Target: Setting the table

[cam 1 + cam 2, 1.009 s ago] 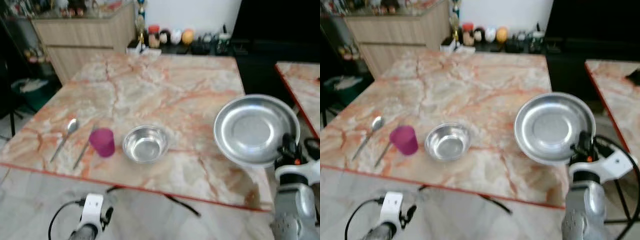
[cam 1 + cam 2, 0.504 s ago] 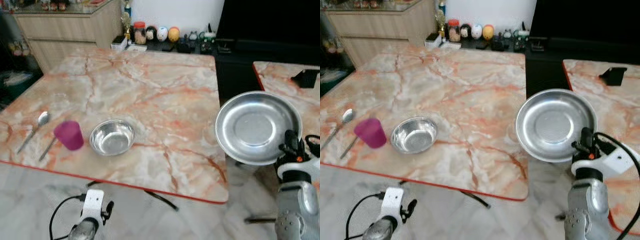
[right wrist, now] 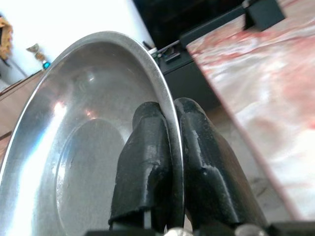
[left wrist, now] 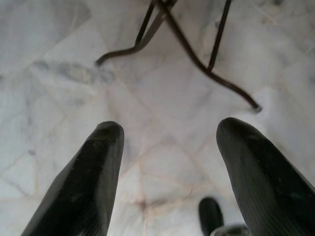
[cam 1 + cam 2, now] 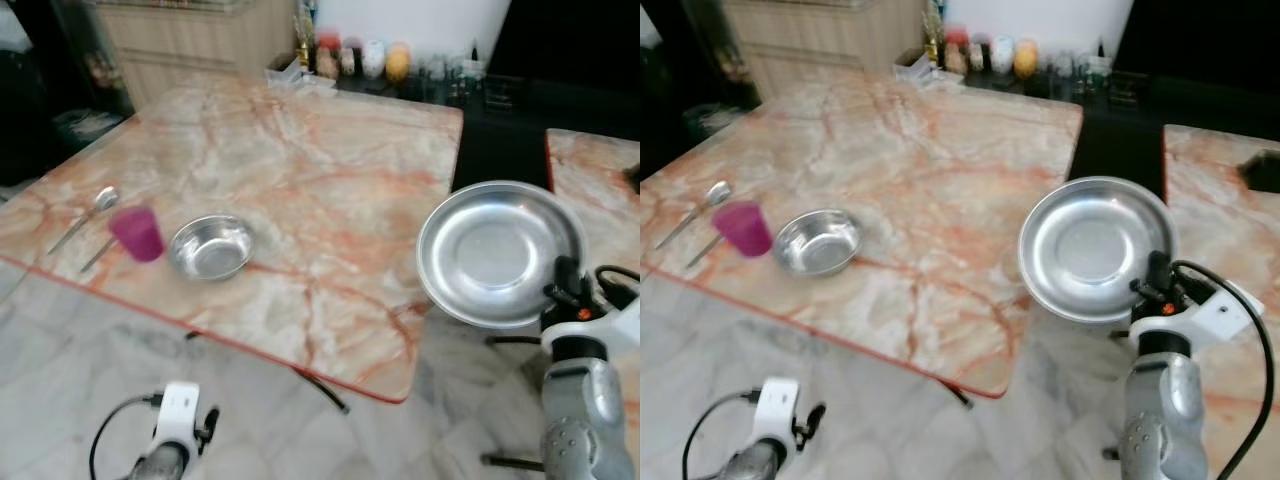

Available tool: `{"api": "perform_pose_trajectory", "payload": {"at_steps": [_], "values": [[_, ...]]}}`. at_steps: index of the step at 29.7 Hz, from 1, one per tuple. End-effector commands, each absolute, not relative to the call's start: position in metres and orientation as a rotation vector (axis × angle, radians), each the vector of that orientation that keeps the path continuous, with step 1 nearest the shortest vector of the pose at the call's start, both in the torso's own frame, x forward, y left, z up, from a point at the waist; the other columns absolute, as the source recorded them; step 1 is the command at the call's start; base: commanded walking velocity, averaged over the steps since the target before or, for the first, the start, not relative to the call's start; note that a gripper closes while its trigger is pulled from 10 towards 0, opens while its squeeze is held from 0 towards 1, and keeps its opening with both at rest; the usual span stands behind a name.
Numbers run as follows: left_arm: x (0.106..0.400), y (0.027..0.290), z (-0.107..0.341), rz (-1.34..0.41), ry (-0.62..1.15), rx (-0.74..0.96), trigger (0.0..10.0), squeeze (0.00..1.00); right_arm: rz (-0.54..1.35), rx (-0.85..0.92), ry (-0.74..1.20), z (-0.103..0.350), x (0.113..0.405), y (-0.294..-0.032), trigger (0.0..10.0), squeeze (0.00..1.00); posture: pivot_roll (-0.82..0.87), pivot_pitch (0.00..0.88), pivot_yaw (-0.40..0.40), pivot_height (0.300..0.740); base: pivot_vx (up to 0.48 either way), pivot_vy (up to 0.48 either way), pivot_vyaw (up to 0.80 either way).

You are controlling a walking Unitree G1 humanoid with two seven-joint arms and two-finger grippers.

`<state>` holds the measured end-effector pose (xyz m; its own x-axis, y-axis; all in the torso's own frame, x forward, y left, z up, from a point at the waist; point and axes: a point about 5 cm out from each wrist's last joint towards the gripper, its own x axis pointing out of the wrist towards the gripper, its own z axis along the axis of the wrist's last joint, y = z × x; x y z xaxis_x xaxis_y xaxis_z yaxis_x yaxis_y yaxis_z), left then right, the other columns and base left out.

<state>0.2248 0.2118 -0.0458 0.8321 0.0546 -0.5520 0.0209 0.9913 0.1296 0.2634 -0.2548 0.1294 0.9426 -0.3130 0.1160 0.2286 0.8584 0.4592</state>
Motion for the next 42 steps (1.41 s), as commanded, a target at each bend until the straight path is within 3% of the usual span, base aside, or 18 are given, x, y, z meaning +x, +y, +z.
{"api": "perform_pose_trajectory", "payload": {"at_steps": [1,9,18,42], "values": [[0.2208,0.2105,-0.0493,0.019,0.610,0.121,10.0,0.00,-0.303,0.458,-0.212,0.1339,0.2620,-0.2605,10.0,0.00,-0.01,0.049,-0.009,0.740,0.000,0.000,0.00],[0.2212,0.2087,-0.0489,0.015,0.600,0.097,10.0,0.00,-0.310,0.457,-0.212,0.1342,0.2622,-0.2623,10.0,0.00,-0.01,0.051,-0.010,0.740,0.000,-0.164,0.00],[0.2226,0.2086,-0.0474,0.020,0.583,0.077,10.0,0.00,-0.312,0.459,-0.212,0.1345,0.2624,-0.2630,10.0,0.00,-0.01,0.051,-0.010,0.740,-0.434,-0.030,0.00],[0.2230,0.2102,-0.0476,0.019,0.596,0.103,10.0,0.00,-0.311,0.463,-0.210,0.1341,0.2645,-0.2624,10.0,0.00,-0.01,0.050,-0.012,0.740,0.000,0.000,0.00]]}}
